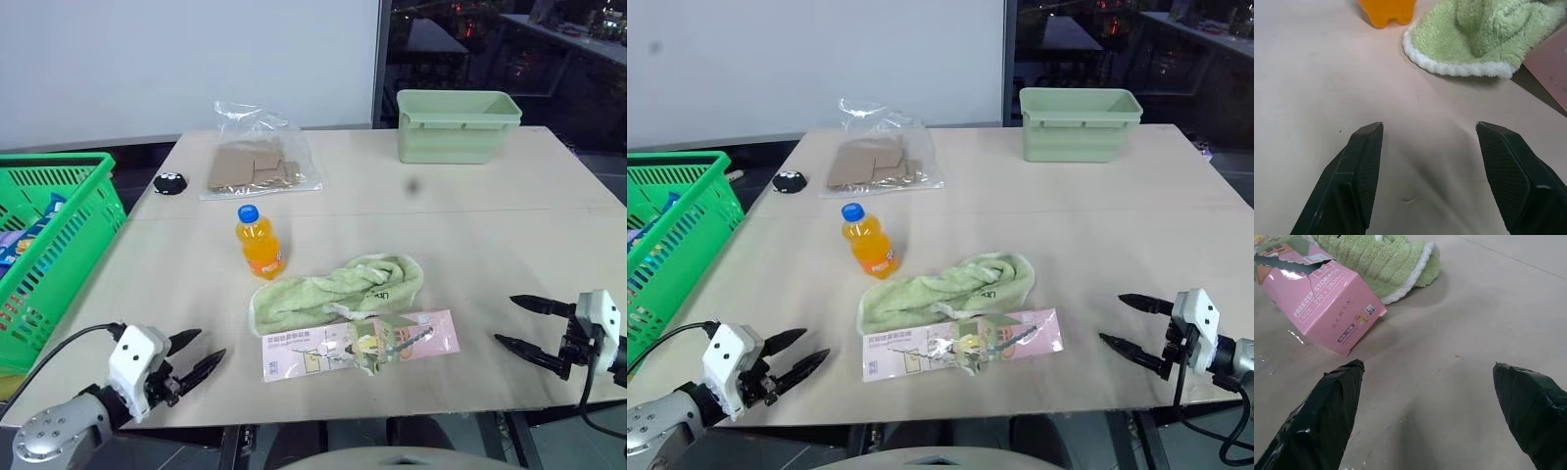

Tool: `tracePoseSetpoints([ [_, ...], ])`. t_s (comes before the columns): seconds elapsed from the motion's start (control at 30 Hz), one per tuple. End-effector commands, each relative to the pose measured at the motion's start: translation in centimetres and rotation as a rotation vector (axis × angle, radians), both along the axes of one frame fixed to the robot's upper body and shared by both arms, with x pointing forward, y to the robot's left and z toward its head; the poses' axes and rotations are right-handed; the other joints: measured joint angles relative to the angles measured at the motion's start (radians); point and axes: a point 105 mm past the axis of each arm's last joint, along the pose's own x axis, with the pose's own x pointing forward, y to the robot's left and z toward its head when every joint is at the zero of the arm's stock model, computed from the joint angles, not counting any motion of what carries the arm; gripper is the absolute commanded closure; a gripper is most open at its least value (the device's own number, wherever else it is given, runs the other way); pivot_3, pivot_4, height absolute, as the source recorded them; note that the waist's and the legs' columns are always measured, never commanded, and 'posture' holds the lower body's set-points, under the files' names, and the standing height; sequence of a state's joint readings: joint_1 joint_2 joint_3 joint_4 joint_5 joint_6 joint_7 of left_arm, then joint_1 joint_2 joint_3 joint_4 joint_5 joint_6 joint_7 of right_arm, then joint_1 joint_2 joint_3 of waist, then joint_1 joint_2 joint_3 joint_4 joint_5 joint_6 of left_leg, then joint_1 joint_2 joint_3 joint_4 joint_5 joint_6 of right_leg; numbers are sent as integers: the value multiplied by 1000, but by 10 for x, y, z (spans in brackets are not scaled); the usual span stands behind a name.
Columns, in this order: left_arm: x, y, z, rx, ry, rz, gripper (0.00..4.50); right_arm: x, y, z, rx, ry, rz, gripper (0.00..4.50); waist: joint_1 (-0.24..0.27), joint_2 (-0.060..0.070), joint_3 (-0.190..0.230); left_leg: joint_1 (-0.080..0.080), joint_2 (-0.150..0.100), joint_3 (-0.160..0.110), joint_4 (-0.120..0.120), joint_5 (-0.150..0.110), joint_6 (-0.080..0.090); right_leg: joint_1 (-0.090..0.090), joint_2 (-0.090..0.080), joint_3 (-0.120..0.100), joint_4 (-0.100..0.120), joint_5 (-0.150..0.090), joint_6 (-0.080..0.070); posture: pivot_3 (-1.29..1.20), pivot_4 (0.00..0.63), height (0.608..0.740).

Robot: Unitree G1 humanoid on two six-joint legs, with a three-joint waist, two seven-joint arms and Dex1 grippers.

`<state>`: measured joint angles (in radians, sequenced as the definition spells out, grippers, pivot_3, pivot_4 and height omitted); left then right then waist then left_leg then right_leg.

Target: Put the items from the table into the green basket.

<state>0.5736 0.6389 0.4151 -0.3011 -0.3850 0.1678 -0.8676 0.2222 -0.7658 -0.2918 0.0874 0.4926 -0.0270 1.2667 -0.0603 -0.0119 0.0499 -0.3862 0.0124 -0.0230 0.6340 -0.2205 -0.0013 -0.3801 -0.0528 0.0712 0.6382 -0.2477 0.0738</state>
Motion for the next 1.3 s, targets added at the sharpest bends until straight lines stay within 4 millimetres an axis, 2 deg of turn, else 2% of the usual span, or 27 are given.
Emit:
tracePoseSetpoints([
  [0.03, 8, 0, 12, 4, -49, -20, 1374, 6, -7, 16, -15, -56, -12, 0, 0, 0, 0, 0, 0, 0, 0, 0, 0, 0, 0, 0, 0, 0, 0, -25, 0, 740],
  [0.13, 14, -2, 12, 0, -45, -40, 1374, 15, -11, 18, -27, -34, -48, 0, 0, 0, 0, 0, 0, 0, 0, 0, 0, 0, 0, 0, 0, 0, 0, -15, 0, 740],
  [0.5, 16, -4, 18, -29, -42, -90, 1374, 23, -6, 27, -16, -60, -38, 0, 2, 0, -1, -1, -2, 2, 0, 0, 0, -1, 2, -1, 0, 0, 0, -16, 0, 740],
  [0.6, 9, -13, 40, -143, -46, -204, 1374, 30, 1, 36, 6, -62, -30, 0, 0, 0, -1, -1, -1, 2, 0, 0, 0, -1, 2, -1, 0, 0, 0, -16, 0, 740],
  [0.67, 11, -13, 70, -237, -105, -266, 1374, 41, 9, 40, -27, -71, -21, 0, -2, 0, 0, 0, 1, 2, 0, 0, 0, -1, 2, -1, 1, 0, 0, -16, 0, 740],
  [0.7, 14, -11, 82, -247, -126, -292, 1374, 48, 15, 41, -53, -74, -11, 0, -2, 0, 0, 0, 2, 3, 0, 0, 0, -1, 2, -2, 1, 0, 0, -8, 0, 740],
  [0.8, 12, -11, 106, -178, -116, -422, 1374, 71, 52, 63, -34, -115, 77, 0, -8, 2, 2, 3, 6, 7, 0, 0, 0, -1, -1, -5, 1, 0, 0, -5, 0, 740],
  [0.87, 9, -10, 115, -104, -83, -487, 1374, 76, 75, 78, -5, -119, 167, 0, -10, 4, 2, 3, 8, 13, 0, 0, 0, -4, -3, -6, 1, 0, 0, -5, 0, 740],
  [0.93, 11, -12, 128, -59, -80, -525, 1374, 79, 94, 81, -34, -64, 256, 0, -8, 3, 2, 2, 8, 16, 0, -1, 2, -6, -3, -6, 1, 0, 0, -2, 0, 740],
  [1.07, 16, -16, 147, 17, -95, -577, 1374, 86, 129, 75, -151, 17, 419, 0, -2, 2, 1, -10, 8, 14, 0, -1, 5, -18, 1, -7, 4, 3, -4, 6, 0, 740],
  [1.13, 15, -19, 155, 22, -98, -603, 1374, 89, 146, 71, -187, 30, 490, 0, -2, 2, 1, -12, 9, 14, 0, -1, 5, -20, 4, -7, 4, 3, -4, 12, 0, 740],
  [1.23, 12, -23, 159, 6, -88, -628, 1374, 93, 164, 51, -260, 95, 556, 0, -2, 2, 2, -13, 10, 14, -2, -1, 5, -21, 5, -7, 5, 3, -4, 11, 0, 740],
  [1.3, 8, -26, 156, 3, -70, -641, 1374, 96, 169, 32, -359, 137, 573, 0, -5, 2, 2, -12, 10, 14, -2, -1, 5, -22, 5, -7, 5, 3, -4, 26, 0, 740],
])
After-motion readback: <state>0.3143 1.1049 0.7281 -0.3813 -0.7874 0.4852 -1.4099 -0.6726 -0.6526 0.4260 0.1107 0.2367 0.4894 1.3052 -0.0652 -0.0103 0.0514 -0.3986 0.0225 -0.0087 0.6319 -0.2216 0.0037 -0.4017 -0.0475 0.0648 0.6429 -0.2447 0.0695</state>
